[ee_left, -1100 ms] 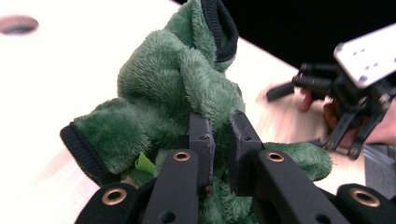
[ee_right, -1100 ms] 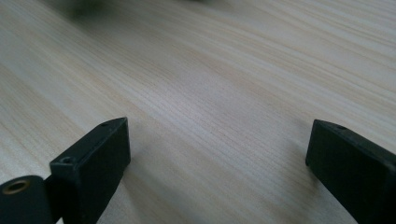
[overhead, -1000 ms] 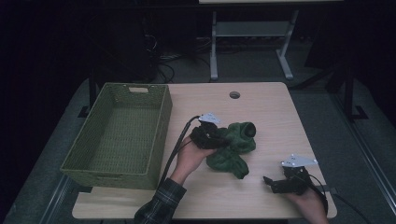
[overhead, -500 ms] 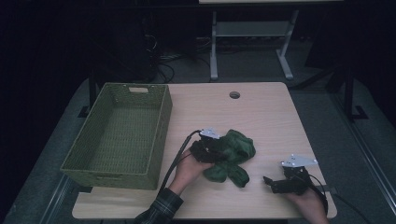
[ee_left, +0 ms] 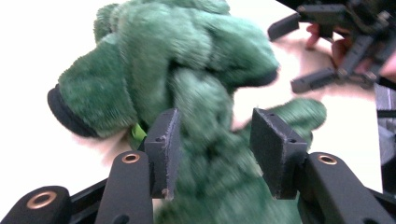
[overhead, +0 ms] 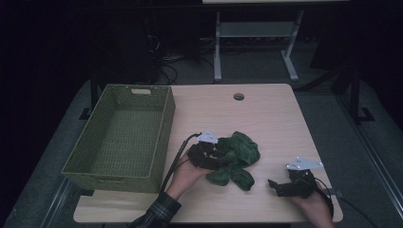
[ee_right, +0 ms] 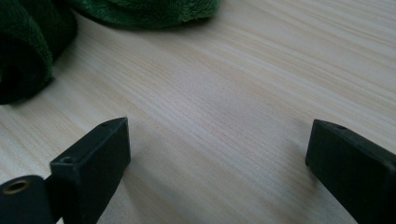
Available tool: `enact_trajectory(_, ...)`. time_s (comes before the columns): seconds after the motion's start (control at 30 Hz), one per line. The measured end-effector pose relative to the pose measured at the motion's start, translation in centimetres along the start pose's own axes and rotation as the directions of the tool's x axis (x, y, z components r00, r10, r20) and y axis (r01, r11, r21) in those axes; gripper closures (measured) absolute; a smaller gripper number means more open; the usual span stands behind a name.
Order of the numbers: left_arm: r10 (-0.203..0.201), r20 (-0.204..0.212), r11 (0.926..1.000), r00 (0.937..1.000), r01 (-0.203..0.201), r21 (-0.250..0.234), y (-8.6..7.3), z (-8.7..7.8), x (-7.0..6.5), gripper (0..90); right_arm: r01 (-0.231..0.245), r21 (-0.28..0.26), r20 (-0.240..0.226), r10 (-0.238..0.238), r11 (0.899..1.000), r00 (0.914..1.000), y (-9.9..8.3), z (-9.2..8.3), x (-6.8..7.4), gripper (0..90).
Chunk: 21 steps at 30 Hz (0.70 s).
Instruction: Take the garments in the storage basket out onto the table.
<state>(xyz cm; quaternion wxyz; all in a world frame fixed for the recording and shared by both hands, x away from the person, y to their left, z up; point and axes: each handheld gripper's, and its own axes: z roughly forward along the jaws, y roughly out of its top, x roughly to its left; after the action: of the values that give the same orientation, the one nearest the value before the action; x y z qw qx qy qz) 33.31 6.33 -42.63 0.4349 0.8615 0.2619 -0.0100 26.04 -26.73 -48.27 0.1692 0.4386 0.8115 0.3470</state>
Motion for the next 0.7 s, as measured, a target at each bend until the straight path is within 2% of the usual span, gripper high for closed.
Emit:
enact_trajectory(0.07,0.021,0.004,0.9998,0.9998,-0.021,0.000,-0.8,-1.1,-0.7,52.0,0.001,0.000,0.000,-0.001,1.000,1.0000,0.0,0.0,0.0,6.1)
enact_trajectory(0.23,0.013,0.010,0.9994,0.9999,-0.013,-0.031,-1.8,-2.2,-1.4,52.3,0.000,0.000,0.001,0.000,1.000,1.0000,0.0,0.0,0.0,6.1)
enact_trajectory(0.3,0.023,0.006,0.9991,0.9997,-0.023,-0.035,-2.1,-2.6,-2.1,52.6,0.000,-0.001,0.002,0.000,1.000,1.0000,0.0,0.0,0.0,6.2)
enact_trajectory(0.4,0.024,0.008,0.9990,0.9997,-0.024,-0.038,-2.4,-2.6,-2.7,53.2,0.003,-0.002,0.002,-0.003,1.000,1.0000,0.0,0.0,0.1,6.4)
enact_trajectory(0.5,0.049,-0.001,0.9986,0.9988,-0.049,-0.021,-2.9,-2.4,-3.9,52.9,0.002,0.002,0.000,-0.002,1.000,1.0000,0.0,-0.1,0.2,6.7)
enact_trajectory(0.6,0.067,-0.021,0.9975,0.9975,-0.068,-0.019,-3.5,-2.2,-4.7,52.4,0.013,0.010,-0.002,-0.013,1.000,0.9999,0.1,-0.3,0.6,13.4)
enact_trajectory(0.7,0.061,-0.011,0.9981,0.9981,-0.061,-0.008,-4.2,-1.9,-5.2,52.4,0.009,0.005,-0.026,-0.009,1.000,0.9996,0.3,-0.7,1.2,14.1)
